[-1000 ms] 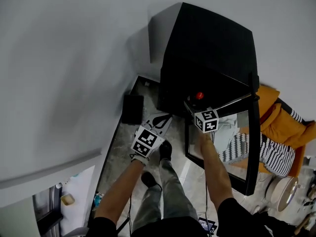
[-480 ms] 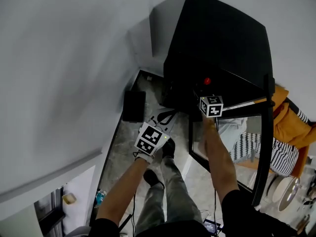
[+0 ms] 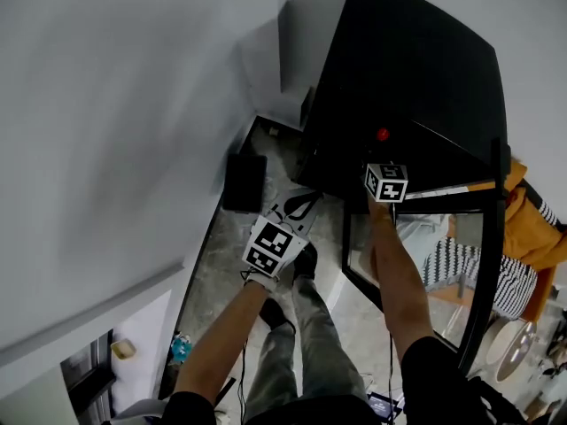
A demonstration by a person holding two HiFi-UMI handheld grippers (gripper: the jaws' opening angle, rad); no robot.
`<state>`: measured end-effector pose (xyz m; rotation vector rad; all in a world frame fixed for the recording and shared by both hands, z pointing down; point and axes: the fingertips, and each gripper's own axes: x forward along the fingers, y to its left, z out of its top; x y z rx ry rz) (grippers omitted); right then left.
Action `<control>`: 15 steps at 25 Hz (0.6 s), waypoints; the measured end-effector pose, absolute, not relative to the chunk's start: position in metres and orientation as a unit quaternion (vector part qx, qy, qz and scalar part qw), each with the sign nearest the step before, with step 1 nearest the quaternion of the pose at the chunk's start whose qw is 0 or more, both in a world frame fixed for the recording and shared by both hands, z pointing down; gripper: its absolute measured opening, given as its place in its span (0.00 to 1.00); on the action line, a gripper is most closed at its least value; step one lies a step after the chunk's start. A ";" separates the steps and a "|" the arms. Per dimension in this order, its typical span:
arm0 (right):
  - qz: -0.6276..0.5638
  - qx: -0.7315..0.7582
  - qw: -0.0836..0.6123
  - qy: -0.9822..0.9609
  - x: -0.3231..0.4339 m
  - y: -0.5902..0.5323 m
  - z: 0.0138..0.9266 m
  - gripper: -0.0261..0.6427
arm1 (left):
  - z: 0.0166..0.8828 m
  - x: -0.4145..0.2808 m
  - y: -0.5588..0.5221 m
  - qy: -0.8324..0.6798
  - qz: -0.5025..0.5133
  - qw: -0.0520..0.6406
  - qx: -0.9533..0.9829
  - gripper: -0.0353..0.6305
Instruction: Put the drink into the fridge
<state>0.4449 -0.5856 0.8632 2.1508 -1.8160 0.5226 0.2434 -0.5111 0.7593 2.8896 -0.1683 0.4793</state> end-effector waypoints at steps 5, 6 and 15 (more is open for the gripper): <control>0.194 0.745 0.134 -0.624 0.447 -0.582 0.868 0.51 | 0.755 0.234 -0.511 -0.063 0.164 0.105 0.979 0.06; 0.201 0.747 0.132 -0.620 0.448 -0.579 0.871 0.53 | 0.753 0.231 -0.512 -0.065 0.164 0.104 0.979 0.06; 0.222 0.746 0.104 -0.619 0.389 -0.506 0.824 0.52 | 0.715 0.166 -0.495 -0.097 0.167 0.102 0.976 0.06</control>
